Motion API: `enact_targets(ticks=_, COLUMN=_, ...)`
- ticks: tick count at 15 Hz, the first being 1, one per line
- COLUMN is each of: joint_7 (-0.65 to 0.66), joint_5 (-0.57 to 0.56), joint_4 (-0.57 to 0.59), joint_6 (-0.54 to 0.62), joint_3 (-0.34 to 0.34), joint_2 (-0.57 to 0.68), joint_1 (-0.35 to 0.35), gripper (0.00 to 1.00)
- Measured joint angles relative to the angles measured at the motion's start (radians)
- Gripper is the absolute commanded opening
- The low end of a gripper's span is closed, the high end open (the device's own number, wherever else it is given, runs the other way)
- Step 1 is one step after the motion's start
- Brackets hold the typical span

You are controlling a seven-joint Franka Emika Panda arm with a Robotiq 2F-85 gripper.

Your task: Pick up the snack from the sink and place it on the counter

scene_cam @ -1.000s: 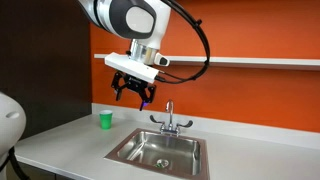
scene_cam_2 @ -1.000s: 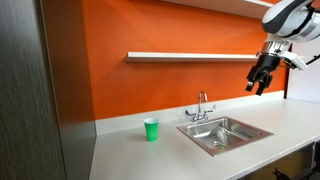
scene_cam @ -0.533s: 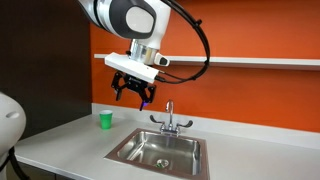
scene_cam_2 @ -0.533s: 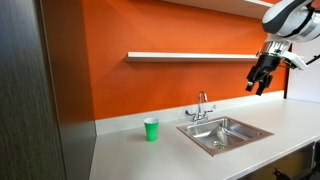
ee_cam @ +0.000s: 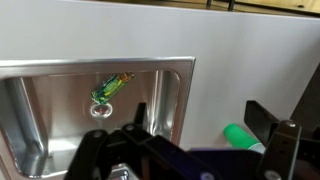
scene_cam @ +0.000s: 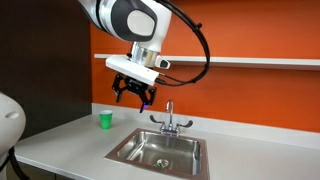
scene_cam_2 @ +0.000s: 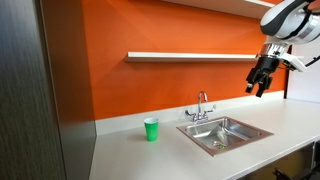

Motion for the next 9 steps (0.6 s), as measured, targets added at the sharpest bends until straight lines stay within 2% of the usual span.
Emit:
enact_targets(ticks=4, joint_7=0.000, joint_5=0.015, joint_4=0.023, joint_6=0.038, joint_3=0.006, joint_2=0.080, joint_1=0.001, gripper=1.00)
enact_targets(ticks=9, joint_7=0.000, joint_5=0.062, joint_4=0.103, joint_6=0.079, joint_3=0.040, joint_2=0.248, joint_1=0.009, gripper=1.00)
